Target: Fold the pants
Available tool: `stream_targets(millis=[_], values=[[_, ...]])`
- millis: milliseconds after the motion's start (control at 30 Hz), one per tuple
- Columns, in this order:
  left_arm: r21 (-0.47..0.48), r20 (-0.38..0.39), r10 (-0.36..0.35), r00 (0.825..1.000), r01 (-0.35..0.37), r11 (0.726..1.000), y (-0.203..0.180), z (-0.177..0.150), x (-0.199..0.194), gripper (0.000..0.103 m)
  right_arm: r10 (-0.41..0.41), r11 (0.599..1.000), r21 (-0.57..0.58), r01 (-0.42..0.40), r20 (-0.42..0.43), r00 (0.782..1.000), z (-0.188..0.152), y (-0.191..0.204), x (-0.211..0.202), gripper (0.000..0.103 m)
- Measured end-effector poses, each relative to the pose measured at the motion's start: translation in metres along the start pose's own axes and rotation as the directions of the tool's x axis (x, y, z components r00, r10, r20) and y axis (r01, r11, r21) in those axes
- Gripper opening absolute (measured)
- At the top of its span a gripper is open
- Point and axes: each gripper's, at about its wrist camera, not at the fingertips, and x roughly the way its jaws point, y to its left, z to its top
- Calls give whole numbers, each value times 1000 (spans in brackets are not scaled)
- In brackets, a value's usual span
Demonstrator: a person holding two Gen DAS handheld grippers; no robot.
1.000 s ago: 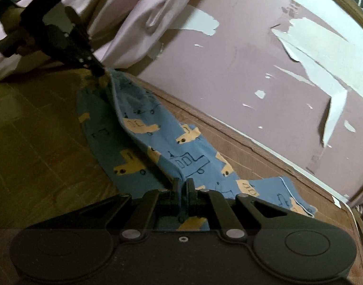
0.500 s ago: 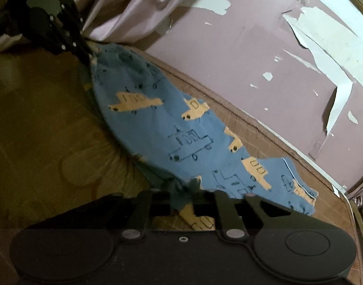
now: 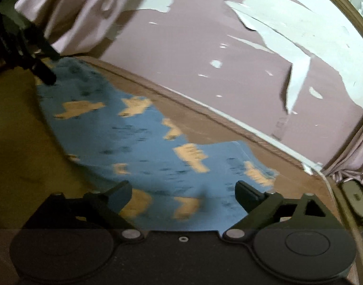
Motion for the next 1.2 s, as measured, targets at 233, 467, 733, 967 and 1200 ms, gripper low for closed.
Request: stream_targets(millis=[233,467,733,967,1200], values=[[-83,-43,-210,977,206,975,-52,35,79,103,164,973,182,-141,-119,979,40,-119,68,102],[-278,-123,-286,950,244,929,-55,36,137,96,290,891,417,-178,-221,931,78,-155,168,98],[-400,-134,-289,948,215,891,-37,37,151,54,278,832,552,-58,-324,904,84,-154,236,73],[-402,-225,-287,931,180,898,-42,49,163,5,183,824,562,71,-382,906,79,-151,258,43],[-333,-221,-267,938,185,925,-56,51,158,1,151,788,613,54,-277,949,73,-167,226,5]])
